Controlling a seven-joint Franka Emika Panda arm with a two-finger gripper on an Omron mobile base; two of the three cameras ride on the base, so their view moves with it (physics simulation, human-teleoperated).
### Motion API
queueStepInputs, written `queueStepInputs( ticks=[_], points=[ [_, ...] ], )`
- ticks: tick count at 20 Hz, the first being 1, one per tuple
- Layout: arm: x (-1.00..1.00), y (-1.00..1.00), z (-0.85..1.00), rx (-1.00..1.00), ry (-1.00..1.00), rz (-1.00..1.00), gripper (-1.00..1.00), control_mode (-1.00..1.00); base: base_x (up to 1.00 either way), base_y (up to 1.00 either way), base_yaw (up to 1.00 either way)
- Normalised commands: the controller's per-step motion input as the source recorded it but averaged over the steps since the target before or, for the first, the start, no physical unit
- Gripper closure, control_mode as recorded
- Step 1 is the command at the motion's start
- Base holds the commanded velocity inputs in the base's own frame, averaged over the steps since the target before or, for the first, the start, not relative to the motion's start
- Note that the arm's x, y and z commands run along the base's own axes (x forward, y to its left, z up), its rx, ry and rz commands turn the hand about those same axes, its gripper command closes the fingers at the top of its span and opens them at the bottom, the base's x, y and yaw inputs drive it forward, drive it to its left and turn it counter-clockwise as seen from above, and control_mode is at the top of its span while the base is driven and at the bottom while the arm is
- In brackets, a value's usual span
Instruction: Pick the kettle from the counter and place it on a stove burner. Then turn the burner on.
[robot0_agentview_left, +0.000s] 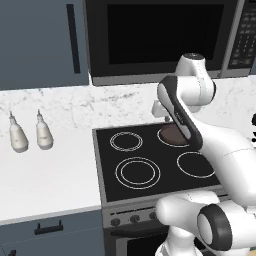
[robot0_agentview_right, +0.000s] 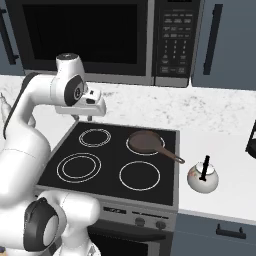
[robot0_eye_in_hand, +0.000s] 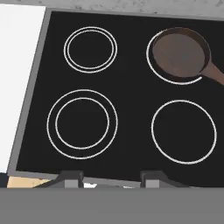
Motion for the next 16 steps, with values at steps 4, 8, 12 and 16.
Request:
queueStepInputs(
  ticks=[4,8,12,16],
  points=[
    [-0.05,-0.01,0.00,0.00,-0.03,0.00,-1.00,-1.00,0.00,0.00,0.00],
    [-0.67,-0.58,0.00,0.00,-0.11,-0.06,-1.00,-1.00,0.00,0.00,0.00],
    [-0.87,-1.00,0.00,0.00,-0.11,-0.10,-1.00,-1.00,0.00,0.00,0.00],
    [-0.86,-1.00,0.00,0.00,-0.06,-0.14,-1.00,-1.00,0.00,0.00,0.00]
  ],
)
